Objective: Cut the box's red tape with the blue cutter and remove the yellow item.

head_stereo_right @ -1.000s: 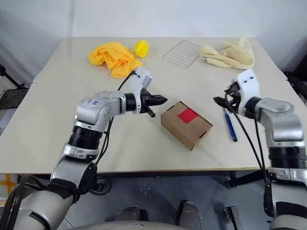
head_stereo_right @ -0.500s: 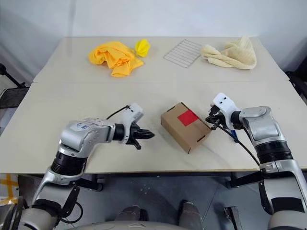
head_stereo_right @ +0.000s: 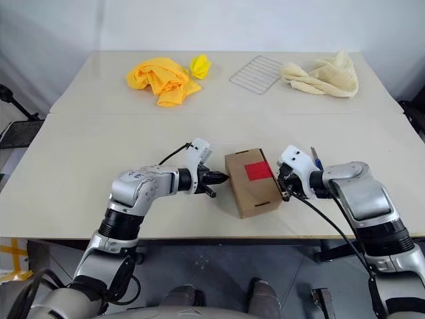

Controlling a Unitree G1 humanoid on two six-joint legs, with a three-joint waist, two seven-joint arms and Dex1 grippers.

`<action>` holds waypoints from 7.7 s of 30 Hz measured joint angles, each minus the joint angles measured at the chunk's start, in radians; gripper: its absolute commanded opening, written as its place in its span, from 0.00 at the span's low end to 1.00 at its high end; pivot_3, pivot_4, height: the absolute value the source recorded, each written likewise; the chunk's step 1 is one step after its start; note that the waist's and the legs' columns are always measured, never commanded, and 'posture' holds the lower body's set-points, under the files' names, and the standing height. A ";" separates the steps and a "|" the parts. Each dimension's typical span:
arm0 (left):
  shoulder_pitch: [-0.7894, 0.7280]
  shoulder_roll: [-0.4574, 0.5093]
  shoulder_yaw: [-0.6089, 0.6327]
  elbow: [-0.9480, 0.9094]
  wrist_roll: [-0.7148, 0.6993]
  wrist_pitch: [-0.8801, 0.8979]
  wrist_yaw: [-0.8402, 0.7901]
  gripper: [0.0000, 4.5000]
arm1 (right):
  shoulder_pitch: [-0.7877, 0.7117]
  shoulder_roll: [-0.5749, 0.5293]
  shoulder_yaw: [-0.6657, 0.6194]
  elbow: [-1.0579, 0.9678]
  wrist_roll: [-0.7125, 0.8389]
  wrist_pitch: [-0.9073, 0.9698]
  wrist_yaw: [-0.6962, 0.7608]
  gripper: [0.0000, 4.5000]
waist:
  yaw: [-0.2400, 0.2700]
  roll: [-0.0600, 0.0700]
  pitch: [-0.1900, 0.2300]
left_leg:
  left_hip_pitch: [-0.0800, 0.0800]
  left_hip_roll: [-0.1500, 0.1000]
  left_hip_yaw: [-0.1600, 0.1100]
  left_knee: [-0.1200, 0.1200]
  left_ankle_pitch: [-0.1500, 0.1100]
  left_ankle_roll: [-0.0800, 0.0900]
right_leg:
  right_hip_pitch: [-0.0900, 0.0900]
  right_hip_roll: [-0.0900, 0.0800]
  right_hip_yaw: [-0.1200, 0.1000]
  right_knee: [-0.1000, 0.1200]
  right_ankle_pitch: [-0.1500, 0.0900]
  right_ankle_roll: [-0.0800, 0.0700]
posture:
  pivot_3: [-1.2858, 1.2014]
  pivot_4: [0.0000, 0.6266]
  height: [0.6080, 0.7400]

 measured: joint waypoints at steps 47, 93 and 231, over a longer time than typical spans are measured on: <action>-0.246 0.041 -0.126 0.142 0.005 -0.211 -0.309 0.00 | -0.042 0.063 -0.343 -0.341 0.240 0.645 -0.405 0.99 | 0.000 0.000 0.000 | -0.001 0.000 0.001 0.000 0.000 0.000 | -0.001 0.000 0.000 0.000 0.000 0.000 | 0.52 0.24 1.00; -0.234 0.078 -0.277 0.191 0.198 -0.345 -0.357 0.00 | 0.201 -0.161 -0.179 -0.241 0.366 0.504 -0.499 0.99 | 0.000 -0.010 -0.006 | 0.009 0.001 0.001 0.001 0.000 0.001 | 0.009 0.000 0.001 0.000 0.000 0.000 | 0.52 0.24 1.00; -0.193 -0.016 -0.213 0.246 0.224 -0.459 -0.322 0.00 | -0.257 -0.131 -0.216 0.105 1.111 0.725 -1.020 0.01 | 0.009 -0.002 -0.006 | 0.011 0.001 0.000 -0.003 -0.003 0.004 | 0.015 0.000 -0.002 -0.010 0.000 0.000 | 0.52 0.24 1.00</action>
